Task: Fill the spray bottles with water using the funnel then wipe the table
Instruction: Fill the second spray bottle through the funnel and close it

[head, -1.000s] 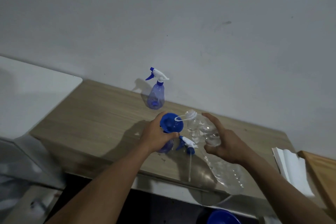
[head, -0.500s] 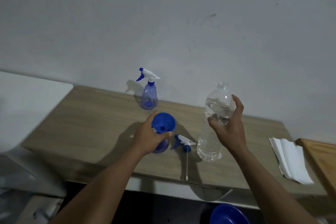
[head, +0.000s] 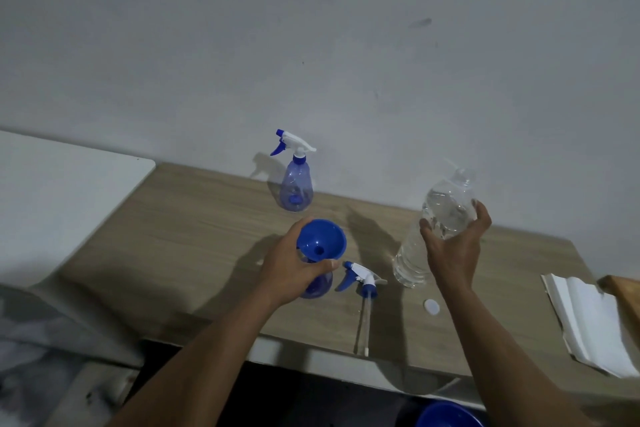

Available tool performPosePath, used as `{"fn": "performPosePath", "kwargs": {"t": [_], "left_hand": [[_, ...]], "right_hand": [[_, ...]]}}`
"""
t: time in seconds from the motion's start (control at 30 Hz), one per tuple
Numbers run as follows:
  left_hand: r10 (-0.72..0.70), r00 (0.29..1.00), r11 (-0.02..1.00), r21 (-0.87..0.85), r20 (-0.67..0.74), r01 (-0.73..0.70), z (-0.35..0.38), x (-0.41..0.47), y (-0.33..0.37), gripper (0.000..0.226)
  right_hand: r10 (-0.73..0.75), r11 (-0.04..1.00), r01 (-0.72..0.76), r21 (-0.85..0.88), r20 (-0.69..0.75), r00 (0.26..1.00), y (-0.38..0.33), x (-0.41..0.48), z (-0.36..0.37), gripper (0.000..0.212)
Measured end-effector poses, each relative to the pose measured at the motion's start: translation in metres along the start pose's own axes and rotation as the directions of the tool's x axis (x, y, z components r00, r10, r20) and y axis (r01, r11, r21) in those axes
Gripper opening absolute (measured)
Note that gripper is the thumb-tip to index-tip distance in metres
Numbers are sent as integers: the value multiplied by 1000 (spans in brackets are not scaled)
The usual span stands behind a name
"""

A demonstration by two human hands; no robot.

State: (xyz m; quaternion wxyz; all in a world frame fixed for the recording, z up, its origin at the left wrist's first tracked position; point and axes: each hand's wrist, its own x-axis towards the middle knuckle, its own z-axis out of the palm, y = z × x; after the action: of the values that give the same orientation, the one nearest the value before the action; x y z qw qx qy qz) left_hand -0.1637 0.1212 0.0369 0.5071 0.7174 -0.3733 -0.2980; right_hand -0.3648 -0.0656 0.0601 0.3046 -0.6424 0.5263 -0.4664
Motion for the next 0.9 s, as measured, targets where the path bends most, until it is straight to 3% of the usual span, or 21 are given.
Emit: {"fn": "performPosePath", "kwargs": {"t": [0.33,0.47,0.73,0.83,0.9], "left_hand": [[-1,999,1000,25,45,0,-3,2,4,71],[-5,998,999,47,55,2,-4,3,3,68],[-3,998,998,57,68,-1,-2,4,5,80],[5,997,999,41,81,-8,-2,7,2,107],[6,997,999,40,73,-9,-2,6,0,96]], "right_hand": [[-7,999,5,35,70,998,-6,-9,-16,117],[-40,998,41,51,-12,999,-28,-12,-25,120],[-236,972,234,-25,-82,968,-75,-8,-29,114],[-413,910,404,-90,-120,903,-90,-18,-20,104],[-506,860,491,-139,-105,856,-97,-25,-9,99]]}}
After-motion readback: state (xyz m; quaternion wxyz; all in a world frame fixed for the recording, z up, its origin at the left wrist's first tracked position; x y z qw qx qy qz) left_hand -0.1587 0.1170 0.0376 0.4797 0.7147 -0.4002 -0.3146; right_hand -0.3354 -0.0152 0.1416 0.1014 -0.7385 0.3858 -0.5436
